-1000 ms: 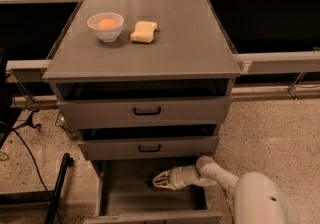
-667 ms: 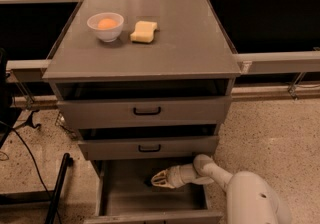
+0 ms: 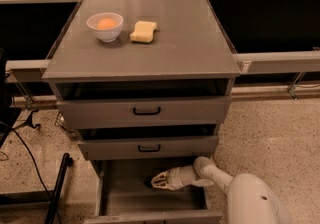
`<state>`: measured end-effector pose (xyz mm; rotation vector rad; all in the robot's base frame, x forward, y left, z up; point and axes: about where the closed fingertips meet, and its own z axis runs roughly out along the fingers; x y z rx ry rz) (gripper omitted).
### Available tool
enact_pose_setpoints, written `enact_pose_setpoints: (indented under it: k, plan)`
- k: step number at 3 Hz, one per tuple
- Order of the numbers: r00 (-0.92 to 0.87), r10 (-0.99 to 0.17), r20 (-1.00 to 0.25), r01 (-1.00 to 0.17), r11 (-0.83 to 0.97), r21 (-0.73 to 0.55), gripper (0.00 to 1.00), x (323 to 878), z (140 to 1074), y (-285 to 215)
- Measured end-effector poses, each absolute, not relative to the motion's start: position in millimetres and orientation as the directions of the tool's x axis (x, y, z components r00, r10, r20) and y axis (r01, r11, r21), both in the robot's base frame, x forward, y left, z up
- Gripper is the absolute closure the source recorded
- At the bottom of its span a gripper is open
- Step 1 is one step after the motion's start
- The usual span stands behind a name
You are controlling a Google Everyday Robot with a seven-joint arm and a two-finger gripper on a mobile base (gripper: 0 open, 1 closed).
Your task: Place rxbar blueberry into bottom drawer
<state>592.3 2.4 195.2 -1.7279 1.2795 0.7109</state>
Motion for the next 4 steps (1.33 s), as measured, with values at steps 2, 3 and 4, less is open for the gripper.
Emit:
enact_pose_setpoints:
  k: [2, 3, 4]
  plan:
    - [0.325, -0.503, -0.801, -0.944, -0.124, -0.306, 1.0, 566, 192, -15]
    - [0.325, -0.501, -0.803, -0.944, -0.123, -0.305, 1.0, 565, 190, -14]
    - [0.332, -0.493, -0.804, -0.941, -0.12, -0.315, 1.0, 564, 177, -12]
